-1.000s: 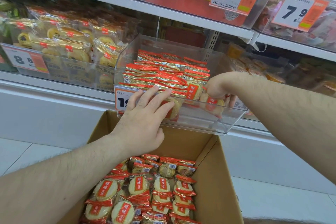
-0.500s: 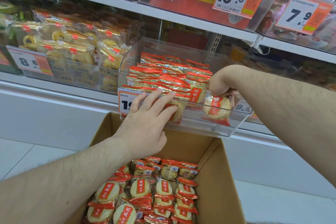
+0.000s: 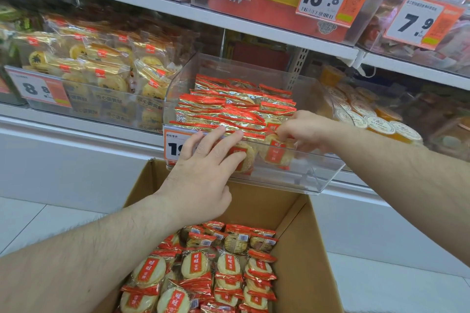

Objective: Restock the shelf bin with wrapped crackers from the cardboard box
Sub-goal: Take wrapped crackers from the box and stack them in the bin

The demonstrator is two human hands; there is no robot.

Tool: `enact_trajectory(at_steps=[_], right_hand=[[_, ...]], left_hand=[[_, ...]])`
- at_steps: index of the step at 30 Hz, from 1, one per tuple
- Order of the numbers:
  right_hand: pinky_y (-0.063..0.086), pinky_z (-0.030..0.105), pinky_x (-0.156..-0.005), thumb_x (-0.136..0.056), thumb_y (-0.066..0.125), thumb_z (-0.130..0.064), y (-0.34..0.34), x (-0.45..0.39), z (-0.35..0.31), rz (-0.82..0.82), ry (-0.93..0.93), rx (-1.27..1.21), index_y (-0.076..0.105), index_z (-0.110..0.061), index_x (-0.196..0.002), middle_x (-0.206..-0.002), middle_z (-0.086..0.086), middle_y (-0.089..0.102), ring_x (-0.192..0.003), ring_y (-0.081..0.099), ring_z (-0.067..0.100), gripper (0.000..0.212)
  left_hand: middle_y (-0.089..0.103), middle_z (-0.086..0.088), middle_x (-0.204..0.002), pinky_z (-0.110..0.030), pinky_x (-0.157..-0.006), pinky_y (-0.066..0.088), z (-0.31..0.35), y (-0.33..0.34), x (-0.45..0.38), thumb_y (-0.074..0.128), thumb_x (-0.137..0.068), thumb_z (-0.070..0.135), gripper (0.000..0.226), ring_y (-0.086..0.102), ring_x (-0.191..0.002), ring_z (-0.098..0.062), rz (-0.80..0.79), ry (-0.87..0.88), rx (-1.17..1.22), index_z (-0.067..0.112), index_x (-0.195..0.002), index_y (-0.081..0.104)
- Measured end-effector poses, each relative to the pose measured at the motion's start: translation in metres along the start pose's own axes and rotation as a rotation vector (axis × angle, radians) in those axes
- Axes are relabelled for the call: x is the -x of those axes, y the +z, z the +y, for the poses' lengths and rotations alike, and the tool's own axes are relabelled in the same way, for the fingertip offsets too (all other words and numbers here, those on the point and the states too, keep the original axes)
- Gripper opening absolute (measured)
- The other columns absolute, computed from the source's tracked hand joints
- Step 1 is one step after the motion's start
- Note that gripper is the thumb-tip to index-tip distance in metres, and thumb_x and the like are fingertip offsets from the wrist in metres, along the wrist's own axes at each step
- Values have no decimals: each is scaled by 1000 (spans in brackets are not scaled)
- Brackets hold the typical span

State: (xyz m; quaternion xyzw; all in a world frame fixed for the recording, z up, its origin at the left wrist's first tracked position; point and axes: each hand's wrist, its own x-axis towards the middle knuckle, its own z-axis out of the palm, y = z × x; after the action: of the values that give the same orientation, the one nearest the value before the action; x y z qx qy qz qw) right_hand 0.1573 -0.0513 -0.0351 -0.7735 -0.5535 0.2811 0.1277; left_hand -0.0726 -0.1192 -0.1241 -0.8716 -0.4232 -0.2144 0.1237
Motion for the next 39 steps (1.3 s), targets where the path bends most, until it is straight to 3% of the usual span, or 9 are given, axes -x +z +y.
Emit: enact_trajectory(at_steps=[7, 11, 14, 18, 22, 24, 26, 31, 39], right_hand=[[60, 34, -63, -84, 50, -29, 8, -4, 0, 261, -109, 299, 65, -7, -88, -72, 10, 71, -57, 70, 24, 27], [57, 33, -63, -87, 44, -27, 9, -4, 1, 269, -86, 174, 54, -9, -111, -91, 8, 66, -67, 69, 24, 32], [57, 35, -63, -82, 62, -27, 6, 0, 5, 190, -31, 69, 32, -11, -129, -99, 8, 58, -77, 65, 22, 58], [56, 35, -80, -70, 83, -38, 12, -10, 14, 135, -179, 155, 15, -31, -139, -110, 0, 60, -93, 63, 19, 97], [54, 35, -89, -74, 83, -33, 13, -26, 17, 248, -195, 253, 39, -22, -142, -122, 2, 63, -105, 62, 22, 82], [55, 33, -83, -76, 81, -31, 15, -29, 16, 265, -187, 258, 46, -22, -135, -118, 2, 65, -100, 63, 21, 69], [52, 30, -72, -78, 78, -30, 17, -30, 14, 275, -161, 272, 44, -20, -132, -114, 2, 64, -90, 61, 20, 65], [46, 26, -62, -78, 79, -33, 21, -33, 9, 242, -112, 302, 27, -12, -142, -116, 6, 60, -85, 57, 20, 86], [58, 39, -83, -64, 88, -30, 12, -27, 8, 150, -76, 154, 24, -20, -139, -116, 5, 57, -99, 62, 23, 99]], left_hand=[[37, -4, -154, -50, -114, 9, 1, 0, 0, 63, -69, 29, 59, 27, -143, -30, -3, -7, 5, 22, -127, 59], [37, -4, -154, -50, -114, 9, 0, 1, 0, 63, -69, 29, 58, 27, -144, -30, -2, -1, 4, 22, -126, 59], [36, -3, -154, -53, -115, 13, 0, 2, 0, 63, -69, 29, 58, 26, -144, -30, -8, -2, 13, 22, -126, 60], [36, -4, -154, -52, -115, 10, 0, 2, 0, 64, -69, 29, 58, 25, -144, -30, -9, -4, 15, 22, -126, 59], [36, -3, -154, -52, -117, 11, 1, 1, 1, 63, -69, 30, 58, 25, -144, -29, -13, -8, 20, 23, -127, 59], [35, -3, -155, -53, -117, 12, 1, 1, 1, 64, -69, 30, 59, 23, -145, -29, -16, -8, 23, 24, -127, 58], [34, -3, -155, -51, -117, 8, 1, 2, 1, 63, -69, 30, 59, 23, -145, -29, -15, -5, 22, 24, -127, 57], [35, -3, -154, -53, -116, 10, 3, 1, 1, 61, -69, 33, 59, 24, -144, -30, -24, -23, 24, 25, -128, 56], [36, -2, -154, -54, -116, 13, 2, 0, 0, 64, -70, 33, 59, 25, -144, -30, -31, -16, 29, 25, -128, 55]])
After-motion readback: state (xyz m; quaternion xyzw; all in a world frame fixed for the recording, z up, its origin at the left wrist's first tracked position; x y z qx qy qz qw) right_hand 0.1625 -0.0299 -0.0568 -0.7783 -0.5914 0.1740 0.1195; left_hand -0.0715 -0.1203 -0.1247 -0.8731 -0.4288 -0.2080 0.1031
